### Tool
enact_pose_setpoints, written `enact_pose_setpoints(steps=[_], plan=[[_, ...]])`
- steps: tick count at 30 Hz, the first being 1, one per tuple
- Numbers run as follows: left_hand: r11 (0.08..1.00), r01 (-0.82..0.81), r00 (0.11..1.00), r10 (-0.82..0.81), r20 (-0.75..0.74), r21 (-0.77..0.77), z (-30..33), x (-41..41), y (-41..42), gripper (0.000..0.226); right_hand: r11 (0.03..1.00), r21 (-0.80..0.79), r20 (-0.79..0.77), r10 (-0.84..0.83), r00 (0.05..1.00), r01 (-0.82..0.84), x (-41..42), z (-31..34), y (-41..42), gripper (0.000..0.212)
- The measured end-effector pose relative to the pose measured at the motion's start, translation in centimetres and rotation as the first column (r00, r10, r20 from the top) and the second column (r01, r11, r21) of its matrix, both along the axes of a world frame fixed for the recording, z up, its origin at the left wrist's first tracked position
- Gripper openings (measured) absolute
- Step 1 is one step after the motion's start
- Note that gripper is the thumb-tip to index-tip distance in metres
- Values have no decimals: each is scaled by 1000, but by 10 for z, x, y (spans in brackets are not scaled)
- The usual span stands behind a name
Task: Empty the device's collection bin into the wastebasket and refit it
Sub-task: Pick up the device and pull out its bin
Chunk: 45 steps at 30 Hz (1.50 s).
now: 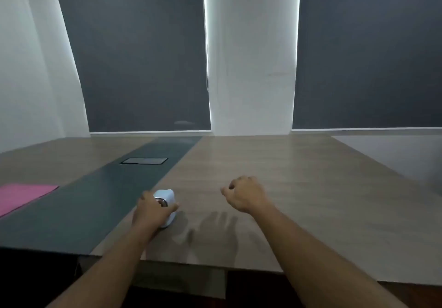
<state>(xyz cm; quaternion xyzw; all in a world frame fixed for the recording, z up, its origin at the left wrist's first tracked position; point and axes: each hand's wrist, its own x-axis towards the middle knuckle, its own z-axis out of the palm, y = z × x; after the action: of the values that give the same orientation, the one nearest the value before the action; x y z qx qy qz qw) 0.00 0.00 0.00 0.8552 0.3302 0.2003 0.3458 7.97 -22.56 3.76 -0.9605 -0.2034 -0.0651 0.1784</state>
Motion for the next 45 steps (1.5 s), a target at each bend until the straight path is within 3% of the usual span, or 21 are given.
enact_pose_setpoints(steps=[6, 9, 11, 13, 15, 20, 32, 39, 45], plan=[[974, -163, 973, 185, 138, -156, -10, 10, -2, 69, 962, 271, -21, -15, 1000, 20, 3, -31, 13, 52], [932, -151, 955, 224, 196, -330, -6, 22, -5, 65, 884, 465, -162, 48, 986, 34, 10, -33, 17, 45], [890, -76, 950, 201, 237, -450, -5, 31, -9, 61, 842, 533, -347, 131, 929, 80, 9, -30, 19, 51], [835, -1, 950, 172, 259, -551, -1, 38, -16, 60, 806, 569, -544, 219, 810, 164, 6, -25, 20, 60], [804, 70, 957, 113, 267, -591, 1, 45, -23, 58, 779, 588, -639, 283, 715, 217, 4, -22, 20, 69], [781, 217, 954, -41, 298, -586, 3, 58, -49, 50, 696, 660, -666, 368, 649, 283, 5, -23, 19, 75], [735, 430, 893, -262, 365, -525, 5, 67, -81, 32, 534, 762, -608, 398, 688, 365, 13, -38, -10, 56], [739, 463, 874, -287, 393, -489, 8, 69, -89, 34, 379, 792, -607, 403, 684, 479, 19, -42, -14, 40], [790, 460, 868, -305, 392, -405, 11, 68, -96, 27, 173, 812, -579, 355, 734, 557, 29, -52, -31, 26]])
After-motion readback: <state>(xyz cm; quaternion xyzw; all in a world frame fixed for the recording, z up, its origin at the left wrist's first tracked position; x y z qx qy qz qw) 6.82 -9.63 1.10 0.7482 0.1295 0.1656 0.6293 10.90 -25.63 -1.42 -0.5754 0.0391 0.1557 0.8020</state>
